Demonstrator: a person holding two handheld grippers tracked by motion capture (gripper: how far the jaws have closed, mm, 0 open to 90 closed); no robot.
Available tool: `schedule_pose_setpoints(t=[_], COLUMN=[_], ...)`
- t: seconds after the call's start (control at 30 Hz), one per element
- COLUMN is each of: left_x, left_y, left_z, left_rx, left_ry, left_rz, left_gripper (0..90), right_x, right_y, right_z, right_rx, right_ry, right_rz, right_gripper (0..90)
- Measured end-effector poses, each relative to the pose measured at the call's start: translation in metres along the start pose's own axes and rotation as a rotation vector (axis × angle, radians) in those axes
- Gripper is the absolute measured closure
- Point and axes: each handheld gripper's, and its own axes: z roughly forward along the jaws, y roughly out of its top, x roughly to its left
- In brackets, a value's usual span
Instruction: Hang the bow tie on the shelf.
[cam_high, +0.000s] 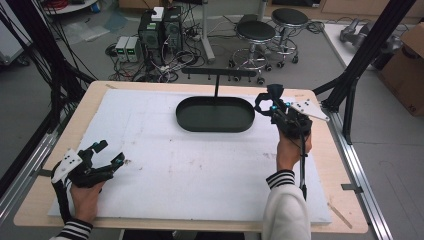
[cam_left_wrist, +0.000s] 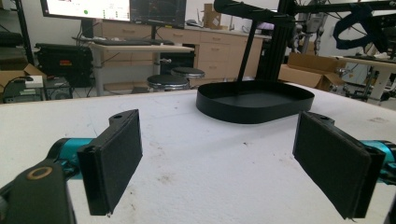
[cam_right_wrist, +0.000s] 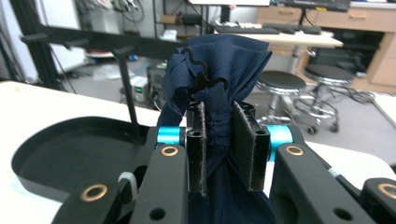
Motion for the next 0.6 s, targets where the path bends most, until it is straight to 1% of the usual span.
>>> schedule_pose_setpoints(t=[0.1, 0.23, 0.3, 0.4, 0.47, 0.57, 0.6], left_x=[0.0, 0.0, 0.0, 0.0, 0.0, 0.0, 0.0], left_y=[0.0, 0.0, 0.0, 0.0, 0.0, 0.0, 0.0], left_z=[0.0, 0.0, 0.0, 0.0, 0.0, 0.0, 0.0], left_rx=[0.0, 0.0, 0.0, 0.001, 0.0, 0.001, 0.001], left_ry=[0.0, 0.0, 0.0, 0.0, 0.0, 0.0, 0.0], left_rz=[0.0, 0.0, 0.002, 0.002, 0.001, 0.004, 0.001], left_gripper=[16.0, 16.0, 16.0, 16.0, 16.0, 16.0, 16.0], right_x=[0.003, 0.007, 0.008, 0.009, 0.01, 0.012, 0.013], right_y=[0.003, 0.007, 0.011, 0.015, 0.018, 0.023, 0.025], right_z=[0.006, 0.011, 0.015, 0.017, 0.019, 0.023, 0.026], right_rx=[-0.009, -0.019, -0.016, -0.013, -0.018, -0.021, -0.03], right_ry=[0.031, 0.054, 0.06, 0.064, 0.067, 0.078, 0.08], right_rz=[0.003, -0.015, -0.026, -0.025, -0.035, -0.036, -0.042], right_gripper=[75.5, 75.5, 75.4, 75.4, 75.4, 75.4, 75.4])
